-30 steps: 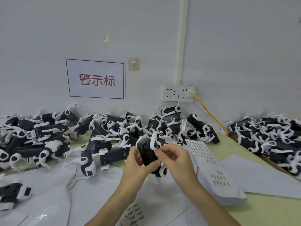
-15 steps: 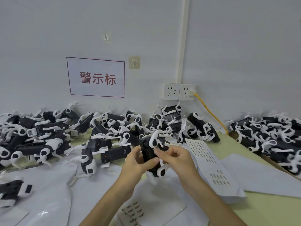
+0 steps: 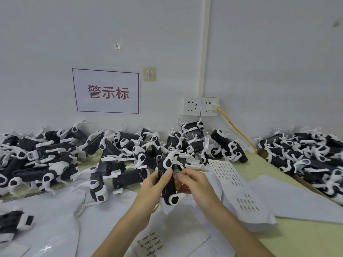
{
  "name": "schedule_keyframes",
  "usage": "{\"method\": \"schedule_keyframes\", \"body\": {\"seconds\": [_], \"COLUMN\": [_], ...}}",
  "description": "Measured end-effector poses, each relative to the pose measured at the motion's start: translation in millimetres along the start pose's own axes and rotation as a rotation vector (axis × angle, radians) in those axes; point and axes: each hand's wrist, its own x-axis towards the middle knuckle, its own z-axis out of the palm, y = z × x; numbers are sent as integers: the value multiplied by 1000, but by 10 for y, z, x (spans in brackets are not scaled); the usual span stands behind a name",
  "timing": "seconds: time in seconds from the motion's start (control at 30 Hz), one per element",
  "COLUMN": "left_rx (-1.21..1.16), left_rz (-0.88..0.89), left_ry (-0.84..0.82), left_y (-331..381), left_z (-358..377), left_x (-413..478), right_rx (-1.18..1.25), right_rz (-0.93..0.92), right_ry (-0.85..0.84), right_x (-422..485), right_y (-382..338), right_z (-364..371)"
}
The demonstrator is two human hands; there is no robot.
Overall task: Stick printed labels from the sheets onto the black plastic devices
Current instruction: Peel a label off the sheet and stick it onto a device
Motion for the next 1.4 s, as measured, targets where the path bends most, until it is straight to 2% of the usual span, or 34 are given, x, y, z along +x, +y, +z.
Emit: {"method": "schedule_keyframes", "body": {"seconds": [0.1, 0.23, 0.33, 0.47, 0.6, 0.83, 1.03, 1.13, 1.4], "left_rx": [40, 1, -101, -10, -104, -124, -241, -221, -27], "left_rz": [18, -53, -122, -98, -149, -179, -204, -225, -166], "left_ry": [53, 105, 69, -53, 45, 84, 125, 121, -113], "left_y": [-20, 9, 4, 14, 29, 33, 23, 21, 33], "left_z": [16, -1, -15, -15, 29, 17, 29, 15, 57], "left_x": [-1, -13, -3, -25, -24, -9, -9, -11, -84], "right_rx": [-34, -82, -31, -8, 4, 33, 59, 82, 98], "right_rz": [-16, -61, -87, -76, -89, -87, -167, -204, -367], "right_ry": [-48, -85, -74, -73, -76, -53, 97, 164, 339], "right_x": [-35, -63, -54, -38, -42, -27, 20, 34, 77], "right_y": [2, 0, -6, 1, -3, 24, 25, 19, -23], "right_z": [30, 52, 41, 19, 30, 11, -57, -111, -271]}}
